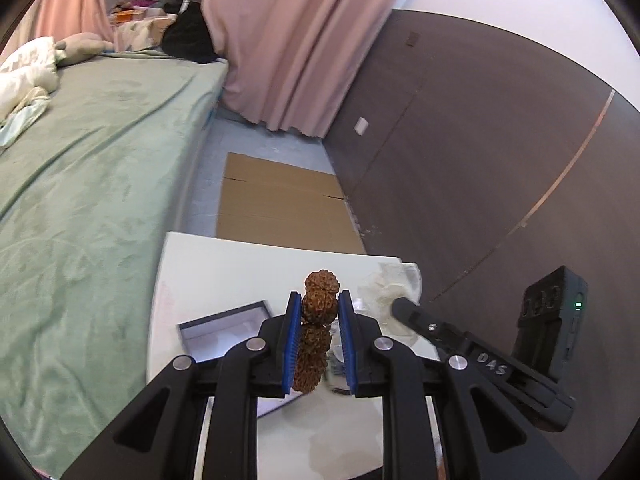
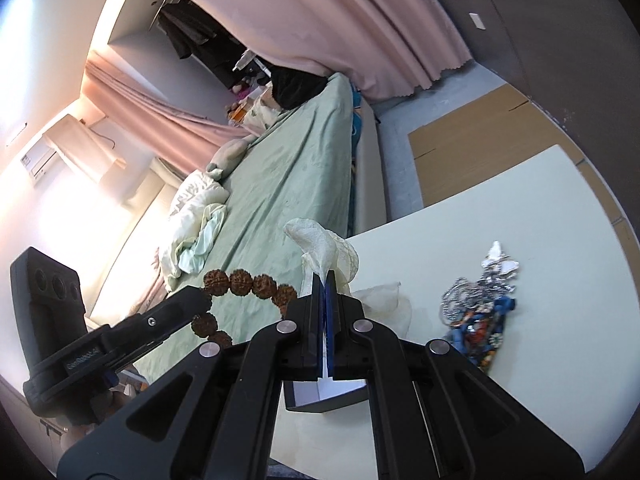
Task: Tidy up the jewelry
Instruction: 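Lower the brown bracelet and white cloth into the black box and open both grippers, then grasp the blue flower brooch with the left gripper while the right gripper grasps the red cord charm, then carry the brooch and red charm over the black box and release both, then grasp the silver chain with the left gripper and lift it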
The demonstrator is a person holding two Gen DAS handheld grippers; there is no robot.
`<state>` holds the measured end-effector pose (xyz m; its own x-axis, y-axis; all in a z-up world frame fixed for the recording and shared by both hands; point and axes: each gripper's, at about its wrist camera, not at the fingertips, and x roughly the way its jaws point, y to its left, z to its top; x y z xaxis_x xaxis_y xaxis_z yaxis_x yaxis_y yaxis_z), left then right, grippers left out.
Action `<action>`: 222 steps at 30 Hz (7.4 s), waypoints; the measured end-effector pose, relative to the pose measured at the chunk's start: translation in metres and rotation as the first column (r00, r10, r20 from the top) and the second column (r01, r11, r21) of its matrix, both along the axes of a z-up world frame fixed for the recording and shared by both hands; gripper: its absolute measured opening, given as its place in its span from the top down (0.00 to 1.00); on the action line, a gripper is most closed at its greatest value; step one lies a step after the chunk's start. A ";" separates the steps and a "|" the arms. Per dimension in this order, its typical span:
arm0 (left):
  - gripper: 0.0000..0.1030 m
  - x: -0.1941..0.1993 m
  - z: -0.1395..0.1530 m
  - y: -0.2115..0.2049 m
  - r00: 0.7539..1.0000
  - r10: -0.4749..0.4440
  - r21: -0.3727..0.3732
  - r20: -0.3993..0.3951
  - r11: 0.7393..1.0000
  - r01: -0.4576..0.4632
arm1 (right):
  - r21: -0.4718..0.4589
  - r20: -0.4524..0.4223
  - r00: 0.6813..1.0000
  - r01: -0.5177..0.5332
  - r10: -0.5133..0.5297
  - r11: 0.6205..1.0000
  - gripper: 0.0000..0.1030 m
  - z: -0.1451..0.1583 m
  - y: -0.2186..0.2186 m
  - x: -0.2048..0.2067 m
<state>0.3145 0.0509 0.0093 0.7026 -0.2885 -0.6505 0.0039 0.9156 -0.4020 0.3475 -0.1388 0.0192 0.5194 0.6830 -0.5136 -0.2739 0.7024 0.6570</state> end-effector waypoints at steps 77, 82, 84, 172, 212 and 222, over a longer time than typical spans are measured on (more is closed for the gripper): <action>0.86 0.076 -0.135 -0.140 0.932 -0.249 0.150 -0.264 0.944 0.295 | -0.057 -0.294 0.927 0.225 -0.232 0.973 0.29 -0.075 -0.120 0.003; 0.86 0.074 -0.123 -0.124 0.937 -0.258 0.071 -0.235 0.957 0.281 | -0.062 -0.303 0.927 0.211 -0.220 0.975 0.29 -0.080 -0.110 0.006; 0.86 0.072 -0.115 -0.116 0.944 -0.250 0.060 -0.215 0.961 0.269 | -0.060 -0.305 0.928 0.206 -0.215 0.977 0.32 -0.082 -0.106 0.007; 0.08 0.007 -0.063 0.028 0.994 0.107 -0.002 0.011 0.994 -0.107 | 0.110 -0.112 0.994 0.002 0.011 0.994 0.30 -0.033 -0.034 -0.004; 0.64 0.093 -0.137 -0.163 0.893 -0.352 0.339 -0.279 0.834 0.435 | 0.088 -0.274 0.932 0.268 -0.236 0.959 0.30 -0.064 -0.138 0.000; 0.70 0.097 -0.164 -0.178 0.885 -0.350 0.420 -0.307 0.784 0.456 | 0.077 -0.314 0.916 0.286 -0.249 0.955 0.32 -0.071 -0.139 0.001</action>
<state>0.4119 -0.1274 -0.1546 0.4288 -0.1394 -0.8926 0.3836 0.9226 0.0403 0.3481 -0.2778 -0.0514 0.5270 0.6053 -0.5966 0.1349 0.6335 0.7619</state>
